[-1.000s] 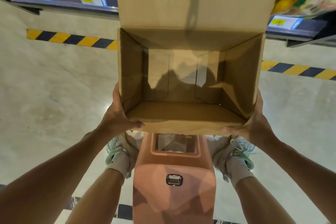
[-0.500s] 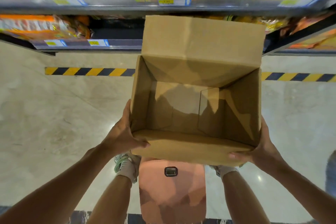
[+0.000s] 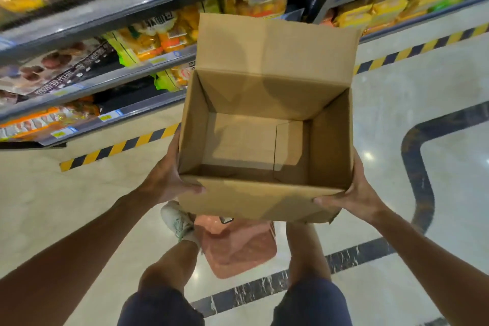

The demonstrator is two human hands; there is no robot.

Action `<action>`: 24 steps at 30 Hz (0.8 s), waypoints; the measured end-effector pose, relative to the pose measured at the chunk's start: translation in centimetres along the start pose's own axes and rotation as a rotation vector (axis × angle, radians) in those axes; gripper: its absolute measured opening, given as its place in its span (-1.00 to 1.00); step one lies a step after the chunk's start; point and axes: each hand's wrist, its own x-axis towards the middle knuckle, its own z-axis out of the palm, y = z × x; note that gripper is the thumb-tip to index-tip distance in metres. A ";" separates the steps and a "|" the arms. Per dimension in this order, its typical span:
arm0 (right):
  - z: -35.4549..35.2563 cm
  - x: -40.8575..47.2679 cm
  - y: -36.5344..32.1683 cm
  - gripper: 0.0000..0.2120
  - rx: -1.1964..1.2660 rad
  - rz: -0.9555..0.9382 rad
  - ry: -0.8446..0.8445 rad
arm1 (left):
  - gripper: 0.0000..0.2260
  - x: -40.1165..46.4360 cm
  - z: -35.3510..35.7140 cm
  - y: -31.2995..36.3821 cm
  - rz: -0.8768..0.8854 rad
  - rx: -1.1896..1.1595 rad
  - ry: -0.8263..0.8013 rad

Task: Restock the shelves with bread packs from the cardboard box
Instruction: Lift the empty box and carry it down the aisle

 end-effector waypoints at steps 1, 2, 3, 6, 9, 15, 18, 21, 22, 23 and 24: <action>-0.6 -1.4 -0.2 0.36 0.015 0.003 0.029 | 0.35 -0.2 0.0 1.5 0.036 0.028 -0.033; -1.3 -2.7 -0.4 0.35 0.024 -0.002 0.061 | 0.34 -0.3 -0.1 3.0 0.078 0.045 -0.061; -2.0 -4.0 -0.5 0.33 0.033 -0.002 0.091 | 0.32 -0.5 -0.1 4.7 0.100 0.047 -0.083; -4.2 -8.6 -0.9 0.29 0.051 0.023 0.188 | 0.22 -1.7 0.0 10.6 0.192 0.003 -0.148; -5.8 -13.2 -1.6 0.22 0.086 0.014 0.296 | 0.13 -2.7 0.2 15.9 0.333 0.028 -0.221; -6.6 -24.2 -4.4 0.30 0.245 -0.013 0.617 | 0.10 -6.9 1.5 25.3 0.561 0.069 -0.274; -6.6 -28.5 -5.5 0.24 0.293 -0.023 0.778 | 0.12 -8.7 2.1 29.5 0.628 0.086 -0.291; -7.2 -31.6 -6.3 0.17 0.336 -0.046 0.927 | 0.10 -9.8 3.1 34.1 0.686 0.096 -0.337; -7.6 -32.5 -6.5 0.17 0.356 -0.051 0.971 | 0.09 -10.2 3.7 35.7 0.715 0.132 -0.345; -8.1 -33.2 -6.7 0.17 0.377 -0.059 1.002 | 0.10 -10.3 4.3 37.2 0.744 0.164 -0.354; -8.7 -33.9 -6.8 0.17 0.398 -0.061 1.022 | 0.12 -10.8 5.0 38.9 0.757 0.176 -0.368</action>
